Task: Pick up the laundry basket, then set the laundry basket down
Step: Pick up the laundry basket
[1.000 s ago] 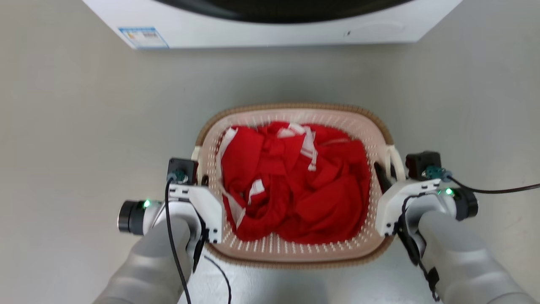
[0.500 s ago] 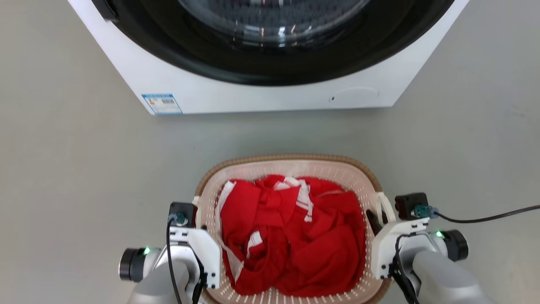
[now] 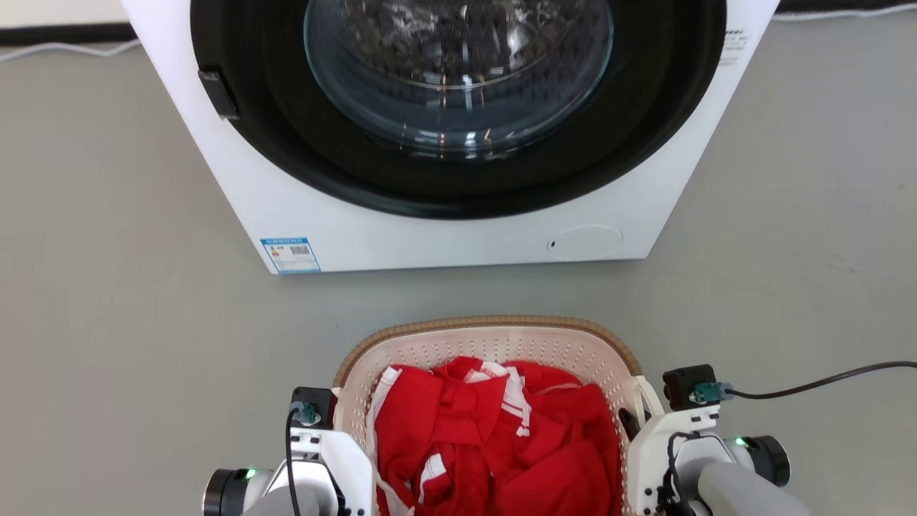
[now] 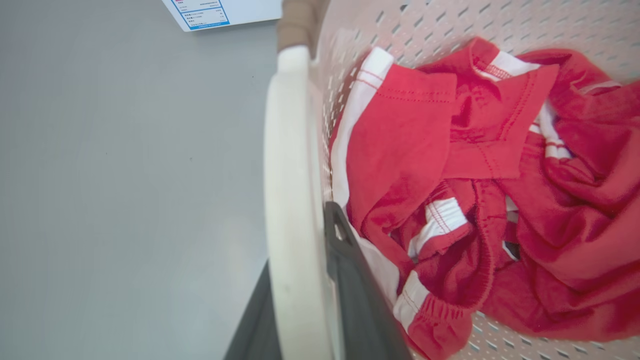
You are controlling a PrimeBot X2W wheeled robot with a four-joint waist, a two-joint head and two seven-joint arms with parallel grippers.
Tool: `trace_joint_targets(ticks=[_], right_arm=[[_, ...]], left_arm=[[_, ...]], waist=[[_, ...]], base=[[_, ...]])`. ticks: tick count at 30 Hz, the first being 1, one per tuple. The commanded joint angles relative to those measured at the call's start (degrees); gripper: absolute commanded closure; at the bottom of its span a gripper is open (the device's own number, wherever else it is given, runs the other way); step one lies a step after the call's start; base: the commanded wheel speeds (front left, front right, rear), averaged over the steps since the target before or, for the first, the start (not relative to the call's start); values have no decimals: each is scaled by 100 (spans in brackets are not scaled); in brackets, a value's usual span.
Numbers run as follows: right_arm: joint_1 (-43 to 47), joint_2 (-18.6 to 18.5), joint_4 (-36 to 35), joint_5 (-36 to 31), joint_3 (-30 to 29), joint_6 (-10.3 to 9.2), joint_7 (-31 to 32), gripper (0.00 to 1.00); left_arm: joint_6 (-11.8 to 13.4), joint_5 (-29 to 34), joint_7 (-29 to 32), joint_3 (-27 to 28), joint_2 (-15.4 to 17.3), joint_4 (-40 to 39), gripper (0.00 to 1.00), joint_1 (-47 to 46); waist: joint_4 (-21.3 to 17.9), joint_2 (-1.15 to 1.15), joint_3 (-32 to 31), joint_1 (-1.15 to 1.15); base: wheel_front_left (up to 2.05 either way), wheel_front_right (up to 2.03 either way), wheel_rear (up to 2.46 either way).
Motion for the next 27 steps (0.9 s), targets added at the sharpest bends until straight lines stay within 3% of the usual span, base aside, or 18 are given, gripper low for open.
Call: trace_joint_targets(ticks=[1,18,27], right_arm=[[100,-179,55,34,89,13,38,100],[-284,-178,258,497,295,13,745,100],[-310,-178,307,788,392,13,969,100]], left_arm=[[77,17,-6,37,397,206,100,-52],[-248,278,1077,-202,499,286,100,-281],[-290,300,1403,-234,499,298,100,-266]], waist=[[-15,0,-109,0],[-90,0,-398,0],[-111,0,-531,0]], base=[[0,0,0],[0,0,0],[0,0,0]])
